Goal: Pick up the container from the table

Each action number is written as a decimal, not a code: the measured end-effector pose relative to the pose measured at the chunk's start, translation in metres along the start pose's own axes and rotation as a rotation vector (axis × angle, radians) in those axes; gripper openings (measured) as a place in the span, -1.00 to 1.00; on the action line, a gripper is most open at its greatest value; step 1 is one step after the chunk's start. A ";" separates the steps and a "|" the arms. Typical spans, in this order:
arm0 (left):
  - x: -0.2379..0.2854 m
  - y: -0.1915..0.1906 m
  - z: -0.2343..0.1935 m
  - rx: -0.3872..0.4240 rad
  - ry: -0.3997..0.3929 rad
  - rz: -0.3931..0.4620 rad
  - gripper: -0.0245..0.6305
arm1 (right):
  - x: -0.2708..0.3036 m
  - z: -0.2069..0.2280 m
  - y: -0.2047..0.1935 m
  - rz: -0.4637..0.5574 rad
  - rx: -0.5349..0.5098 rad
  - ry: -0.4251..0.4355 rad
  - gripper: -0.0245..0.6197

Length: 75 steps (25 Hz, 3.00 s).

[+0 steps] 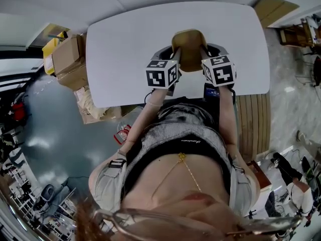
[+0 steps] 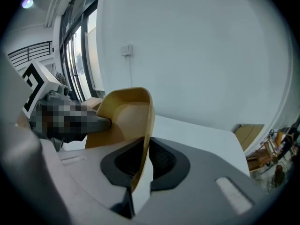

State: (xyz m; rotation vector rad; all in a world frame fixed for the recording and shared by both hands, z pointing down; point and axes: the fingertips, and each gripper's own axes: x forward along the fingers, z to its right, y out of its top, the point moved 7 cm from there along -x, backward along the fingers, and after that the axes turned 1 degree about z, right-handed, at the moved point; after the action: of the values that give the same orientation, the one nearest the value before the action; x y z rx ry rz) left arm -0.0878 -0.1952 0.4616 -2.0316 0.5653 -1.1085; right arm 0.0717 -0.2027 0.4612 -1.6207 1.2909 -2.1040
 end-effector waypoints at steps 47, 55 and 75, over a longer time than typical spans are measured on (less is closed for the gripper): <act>-0.038 0.035 0.034 0.057 0.034 0.132 -0.74 | -0.048 0.000 0.029 0.146 -0.041 0.018 -0.77; -0.041 0.032 0.034 0.050 0.051 0.137 -0.74 | -0.046 -0.001 0.028 0.147 -0.054 0.037 -0.77; -0.040 0.031 0.038 0.043 0.044 0.138 -0.74 | -0.048 0.002 0.026 0.138 -0.058 0.039 -0.77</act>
State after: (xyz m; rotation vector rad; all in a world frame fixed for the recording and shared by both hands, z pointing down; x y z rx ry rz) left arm -0.0778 -0.1729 0.4032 -1.9052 0.6873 -1.0757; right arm 0.0830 -0.1899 0.4091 -1.4728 1.4444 -2.0436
